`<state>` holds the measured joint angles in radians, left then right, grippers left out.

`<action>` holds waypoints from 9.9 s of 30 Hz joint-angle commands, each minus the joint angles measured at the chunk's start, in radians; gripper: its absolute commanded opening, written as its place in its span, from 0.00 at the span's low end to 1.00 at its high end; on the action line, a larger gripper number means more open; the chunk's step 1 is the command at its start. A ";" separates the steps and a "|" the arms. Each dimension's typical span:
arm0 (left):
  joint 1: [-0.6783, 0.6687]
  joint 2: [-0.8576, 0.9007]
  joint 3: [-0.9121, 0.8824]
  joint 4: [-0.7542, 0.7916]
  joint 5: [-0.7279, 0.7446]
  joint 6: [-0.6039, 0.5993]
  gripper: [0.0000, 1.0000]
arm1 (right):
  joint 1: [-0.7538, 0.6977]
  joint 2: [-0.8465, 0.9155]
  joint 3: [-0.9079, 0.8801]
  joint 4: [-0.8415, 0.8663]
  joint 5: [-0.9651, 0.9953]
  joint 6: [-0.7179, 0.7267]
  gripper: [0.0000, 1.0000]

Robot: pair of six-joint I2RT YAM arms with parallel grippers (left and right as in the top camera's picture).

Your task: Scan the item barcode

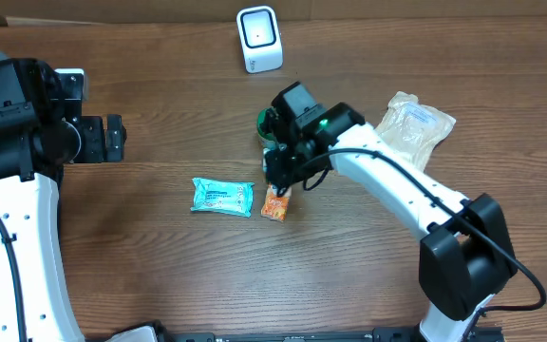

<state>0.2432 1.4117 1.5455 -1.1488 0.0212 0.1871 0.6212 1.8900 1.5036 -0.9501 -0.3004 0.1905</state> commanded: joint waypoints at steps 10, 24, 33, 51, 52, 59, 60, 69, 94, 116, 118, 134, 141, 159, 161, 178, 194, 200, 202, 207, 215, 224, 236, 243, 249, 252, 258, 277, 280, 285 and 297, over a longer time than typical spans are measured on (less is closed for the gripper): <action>0.005 -0.011 0.023 0.000 -0.003 0.015 1.00 | 0.155 -0.014 -0.249 0.373 0.112 0.799 0.28; 0.005 -0.011 0.023 0.000 -0.003 0.015 0.99 | 0.142 -0.014 -0.301 0.220 0.225 0.758 0.29; 0.005 -0.011 0.023 0.000 -0.003 0.015 1.00 | 0.002 -0.014 -0.287 0.056 0.265 0.327 0.30; 0.005 -0.011 0.023 0.000 -0.003 0.015 1.00 | -0.097 -0.034 0.037 -0.205 0.198 -0.507 0.25; 0.005 -0.011 0.023 0.000 -0.003 0.015 1.00 | -0.100 -0.035 0.067 -0.215 0.207 -0.501 0.34; 0.005 -0.011 0.023 0.000 -0.003 0.015 1.00 | -0.177 -0.030 0.017 -0.061 0.251 0.147 0.45; 0.005 -0.011 0.023 0.000 -0.003 0.015 1.00 | -0.192 -0.030 -0.022 -0.032 0.252 0.243 0.52; 0.005 -0.011 0.023 0.000 -0.003 0.015 1.00 | -0.215 -0.030 -0.238 0.157 0.192 0.412 1.00; 0.005 -0.011 0.023 0.000 -0.003 0.015 1.00 | -0.069 -0.030 -0.242 0.174 0.127 0.181 0.39; 0.005 -0.011 0.023 0.000 -0.003 0.015 1.00 | -0.118 -0.030 -0.339 0.048 0.256 0.268 0.39; 0.005 -0.011 0.023 0.000 -0.003 0.015 1.00 | -0.155 -0.030 -0.339 0.066 0.300 0.285 0.39; 0.005 -0.011 0.023 0.000 -0.003 0.015 1.00 | -0.283 -0.054 -0.216 0.105 0.014 0.205 0.33; 0.005 -0.011 0.023 0.000 -0.003 0.015 1.00 | -0.273 -0.062 -0.201 0.097 0.203 0.756 0.49; 0.005 -0.011 0.023 0.000 -0.003 0.015 1.00 | -0.223 -0.031 -0.285 0.248 0.354 1.157 0.36; 0.005 -0.011 0.023 0.000 -0.003 0.015 1.00 | -0.223 -0.031 -0.309 0.289 0.363 1.156 0.37; 0.005 -0.011 0.023 0.000 -0.003 0.015 1.00 | -0.223 -0.031 -0.444 0.423 0.305 0.766 0.04; 0.005 -0.011 0.023 0.000 -0.003 0.015 1.00 | -0.272 -0.065 -0.437 0.176 -0.451 -0.216 0.04; 0.005 -0.011 0.023 0.000 -0.003 0.015 1.00 | -0.277 -0.240 -0.346 0.211 -0.927 -0.225 0.04; 0.005 -0.011 0.023 0.000 -0.003 0.015 1.00 | -0.277 -0.272 -0.327 0.252 -1.041 -0.224 0.04; 0.005 -0.011 0.023 0.000 -0.003 0.015 1.00 | -0.277 -0.308 -0.298 0.445 -1.218 -0.038 0.04; 0.005 -0.011 0.023 0.000 -0.003 0.015 0.99 | -0.277 -0.308 -0.297 0.751 -1.238 0.394 0.04; 0.005 -0.011 0.023 0.000 -0.003 0.015 1.00 | -0.277 -0.308 -0.298 0.872 -1.164 0.572 0.04; 0.005 -0.011 0.023 0.000 -0.003 0.015 1.00 | -0.187 -0.308 -0.289 0.440 -0.656 0.421 0.04; 0.005 -0.011 0.023 0.000 -0.003 0.015 1.00 | -0.197 -0.283 0.016 -0.040 -0.135 0.194 0.04; 0.005 -0.011 0.023 0.000 -0.003 0.015 1.00 | -0.192 -0.116 0.506 -0.335 0.132 0.114 0.04; 0.005 -0.011 0.023 0.000 -0.003 0.015 1.00 | -0.179 -0.015 0.687 -0.338 0.280 0.069 0.04; 0.005 -0.011 0.023 0.000 -0.003 0.015 1.00 | -0.098 0.063 0.710 -0.024 0.764 -0.109 0.04; 0.005 -0.011 0.023 0.000 -0.003 0.015 1.00 | -0.057 0.561 0.708 0.861 0.954 -1.046 0.04; 0.005 -0.011 0.023 0.000 -0.003 0.015 1.00 | -0.059 0.616 0.708 0.916 0.950 -1.126 0.04; 0.005 -0.011 0.023 0.000 -0.003 0.015 1.00 | -0.066 0.716 0.708 0.946 0.920 -1.146 0.04; 0.005 -0.011 0.023 0.000 -0.003 0.015 1.00 | -0.071 0.739 0.706 0.975 0.998 -1.191 0.04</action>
<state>0.2432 1.4117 1.5455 -1.1488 0.0212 0.1871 0.5560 2.6373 2.1921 0.0151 0.6579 -0.9958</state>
